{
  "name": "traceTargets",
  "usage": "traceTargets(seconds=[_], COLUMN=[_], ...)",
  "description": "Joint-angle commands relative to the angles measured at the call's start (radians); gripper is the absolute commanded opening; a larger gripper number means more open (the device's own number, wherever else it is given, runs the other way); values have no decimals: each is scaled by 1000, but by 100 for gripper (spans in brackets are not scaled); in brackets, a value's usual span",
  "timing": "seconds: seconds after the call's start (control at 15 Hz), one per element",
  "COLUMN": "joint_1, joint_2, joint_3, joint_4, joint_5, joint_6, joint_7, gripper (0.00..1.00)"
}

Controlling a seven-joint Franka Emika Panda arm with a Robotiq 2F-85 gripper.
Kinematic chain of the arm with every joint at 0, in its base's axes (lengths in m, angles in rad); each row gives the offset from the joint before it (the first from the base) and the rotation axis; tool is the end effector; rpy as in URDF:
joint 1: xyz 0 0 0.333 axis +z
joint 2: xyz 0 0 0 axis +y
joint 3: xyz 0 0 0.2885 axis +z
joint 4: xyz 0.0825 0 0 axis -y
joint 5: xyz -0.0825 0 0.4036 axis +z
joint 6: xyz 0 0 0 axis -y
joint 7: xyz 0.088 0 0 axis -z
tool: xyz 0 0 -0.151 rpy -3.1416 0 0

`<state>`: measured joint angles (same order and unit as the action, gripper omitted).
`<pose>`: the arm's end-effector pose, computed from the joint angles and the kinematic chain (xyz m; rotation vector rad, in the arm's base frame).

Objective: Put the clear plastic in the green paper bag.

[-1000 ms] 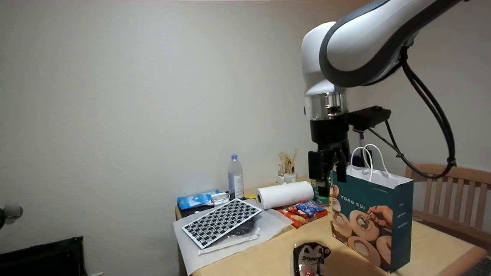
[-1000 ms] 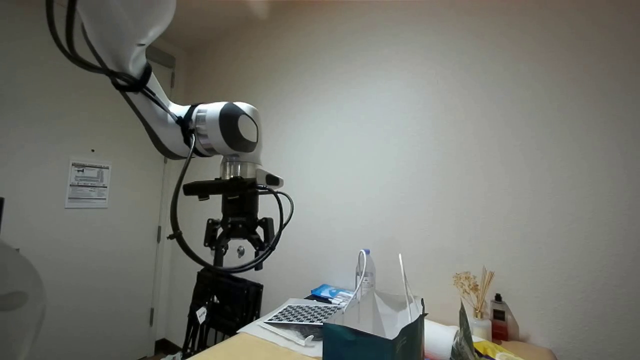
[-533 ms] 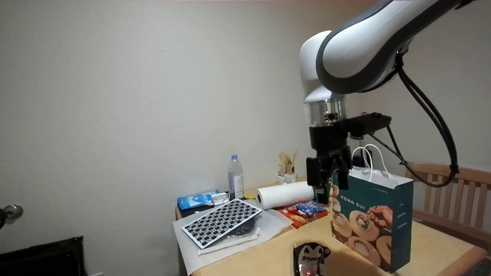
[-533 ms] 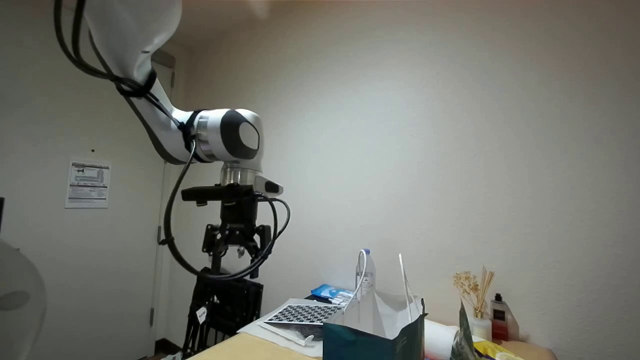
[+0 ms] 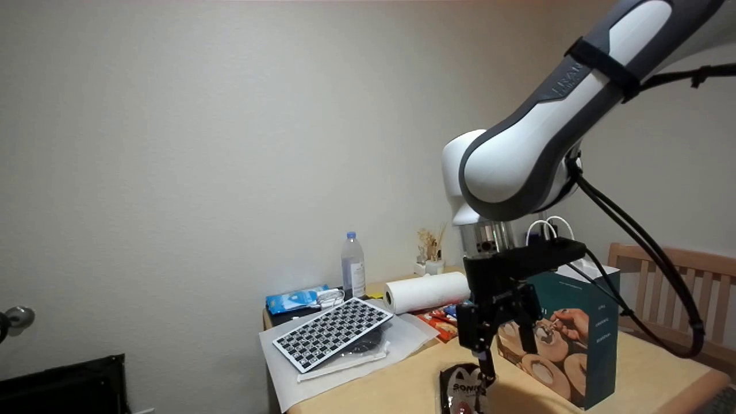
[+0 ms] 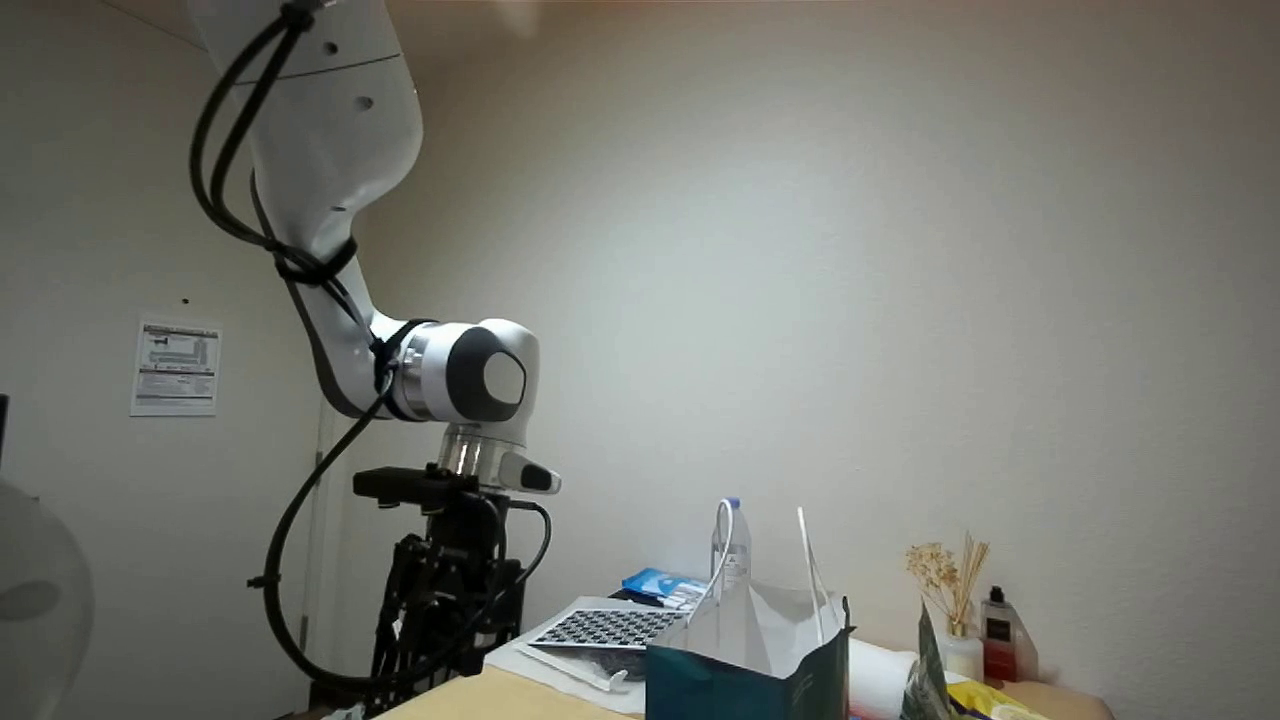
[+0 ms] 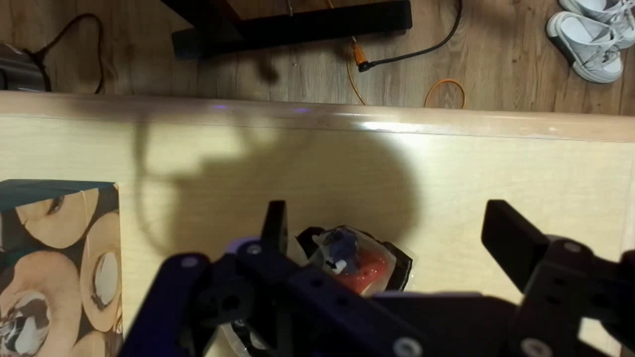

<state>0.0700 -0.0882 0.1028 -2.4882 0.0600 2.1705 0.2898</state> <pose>0.4345 0.0792 0.2185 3.0938 -0.2450 -0.3615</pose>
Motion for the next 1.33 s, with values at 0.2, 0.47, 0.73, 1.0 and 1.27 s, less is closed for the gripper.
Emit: traceTargets(seconds=[0.2,0.47,0.73,1.0,1.27], joint_1=[-5,-9,9,13,13], joint_2=[30,110,129,171,269], joint_3=[4,4,-19,-34,-41], joint_4=[28,50,56,83,131], joint_5=[-31,-177,-240,-272,-274], joint_6=[37,200,206,206,222], joint_7=[108,392,507,584,547], gripper=[100,100,100,100,100])
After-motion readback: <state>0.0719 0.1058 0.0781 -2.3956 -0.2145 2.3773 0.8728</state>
